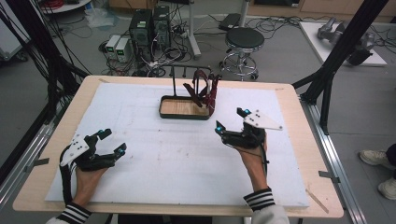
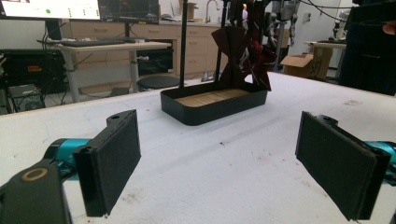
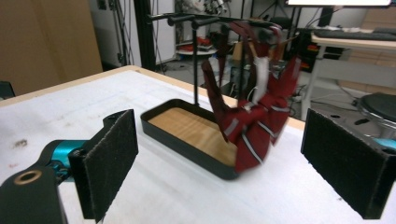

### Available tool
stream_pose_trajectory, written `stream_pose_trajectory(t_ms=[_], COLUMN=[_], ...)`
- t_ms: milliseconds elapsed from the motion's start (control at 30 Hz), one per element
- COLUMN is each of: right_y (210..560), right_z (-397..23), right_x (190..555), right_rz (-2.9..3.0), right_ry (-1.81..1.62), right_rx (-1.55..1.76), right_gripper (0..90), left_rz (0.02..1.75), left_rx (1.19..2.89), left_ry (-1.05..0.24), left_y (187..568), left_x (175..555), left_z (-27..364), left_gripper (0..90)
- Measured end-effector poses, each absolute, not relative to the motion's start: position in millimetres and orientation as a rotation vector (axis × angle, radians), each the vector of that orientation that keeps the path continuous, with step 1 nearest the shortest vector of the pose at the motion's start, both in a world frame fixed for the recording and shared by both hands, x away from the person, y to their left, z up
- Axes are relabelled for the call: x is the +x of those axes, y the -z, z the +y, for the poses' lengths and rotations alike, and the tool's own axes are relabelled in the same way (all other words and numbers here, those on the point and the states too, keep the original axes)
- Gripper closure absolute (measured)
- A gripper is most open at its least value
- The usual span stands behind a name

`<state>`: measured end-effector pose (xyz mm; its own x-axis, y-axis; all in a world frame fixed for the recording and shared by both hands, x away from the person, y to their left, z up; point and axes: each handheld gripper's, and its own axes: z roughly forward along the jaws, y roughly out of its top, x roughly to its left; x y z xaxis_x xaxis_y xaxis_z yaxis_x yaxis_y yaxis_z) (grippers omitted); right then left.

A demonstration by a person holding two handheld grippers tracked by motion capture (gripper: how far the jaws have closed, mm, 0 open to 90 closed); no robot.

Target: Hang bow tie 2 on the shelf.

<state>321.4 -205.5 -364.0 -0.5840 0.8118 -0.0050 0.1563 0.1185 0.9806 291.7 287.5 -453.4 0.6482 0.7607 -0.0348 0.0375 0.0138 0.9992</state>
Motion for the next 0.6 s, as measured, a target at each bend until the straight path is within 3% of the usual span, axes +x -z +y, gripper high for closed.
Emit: stream_pose_trajectory(t_ms=[300,600], right_y=[407.5,427.1], right_z=[-247.9,-267.2], right_x=[280.5,266.2], right_rz=[1.723,1.695], right_ry=[-1.511,-1.443], right_rx=[0.918,0.962], right_gripper=[10.1,10.2], left_rz=[0.706,0.707], left_rx=[1.471,1.467], left_ry=[-0.648,-0.655], left_y=[453.3,453.2], left_x=[291.3,290.6], left_z=[287.3,287.6], left_gripper=[14.3,14.3])
